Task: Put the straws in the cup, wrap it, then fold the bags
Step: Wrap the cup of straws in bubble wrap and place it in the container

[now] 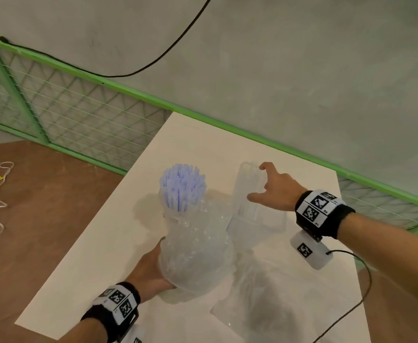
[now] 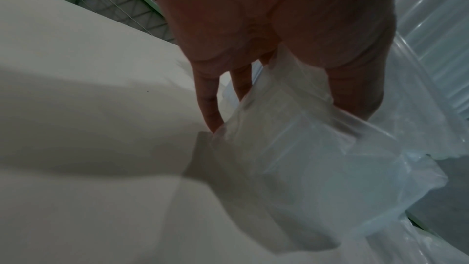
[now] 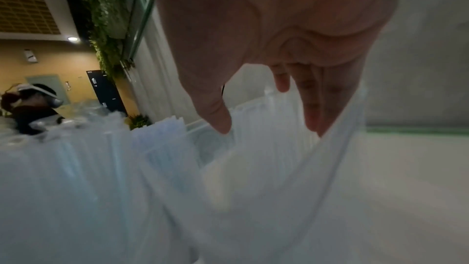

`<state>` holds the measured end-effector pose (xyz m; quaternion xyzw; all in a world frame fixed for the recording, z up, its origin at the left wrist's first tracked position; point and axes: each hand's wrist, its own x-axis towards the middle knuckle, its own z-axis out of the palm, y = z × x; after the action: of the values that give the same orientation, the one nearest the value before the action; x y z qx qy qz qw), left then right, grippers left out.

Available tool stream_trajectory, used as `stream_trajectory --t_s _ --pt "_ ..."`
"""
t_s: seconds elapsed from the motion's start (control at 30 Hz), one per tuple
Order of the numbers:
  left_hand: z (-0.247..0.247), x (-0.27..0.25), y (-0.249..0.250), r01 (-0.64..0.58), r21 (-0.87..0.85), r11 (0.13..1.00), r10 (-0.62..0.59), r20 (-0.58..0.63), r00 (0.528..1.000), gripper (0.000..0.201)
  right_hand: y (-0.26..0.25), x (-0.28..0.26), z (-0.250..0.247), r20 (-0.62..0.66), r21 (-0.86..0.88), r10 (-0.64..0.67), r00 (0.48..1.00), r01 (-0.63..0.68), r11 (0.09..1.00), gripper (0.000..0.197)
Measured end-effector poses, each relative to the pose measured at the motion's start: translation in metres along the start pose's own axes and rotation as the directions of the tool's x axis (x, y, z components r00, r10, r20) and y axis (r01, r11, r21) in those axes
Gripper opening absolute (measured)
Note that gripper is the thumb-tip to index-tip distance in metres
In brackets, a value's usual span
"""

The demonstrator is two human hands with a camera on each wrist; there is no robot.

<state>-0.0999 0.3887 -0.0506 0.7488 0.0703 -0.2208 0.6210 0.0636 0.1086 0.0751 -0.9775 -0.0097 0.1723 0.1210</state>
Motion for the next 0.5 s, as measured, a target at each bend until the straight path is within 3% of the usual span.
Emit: stream_trajectory --t_s 0.07,0.17,0.5 --pt "-0.004 0.002 -0.005 -0.046 0.042 0.998 0.045 0.019 0.999 0.079 -0.003 0.002 0.005 0.07 0.038 -0.033 0.997 0.03 0.999 0.092" --pt "-0.006 0.003 -0.009 -0.055 0.038 0.998 0.054 0.025 0.998 0.082 -0.006 0.008 0.008 0.078 0.13 -0.063 0.995 0.052 0.99 0.091" --pt "-0.005 0.006 -0.015 -0.1 -0.011 0.995 0.101 0.037 0.994 0.082 0.001 0.032 0.024 -0.121 0.174 -0.086 0.989 0.106 0.979 0.051"
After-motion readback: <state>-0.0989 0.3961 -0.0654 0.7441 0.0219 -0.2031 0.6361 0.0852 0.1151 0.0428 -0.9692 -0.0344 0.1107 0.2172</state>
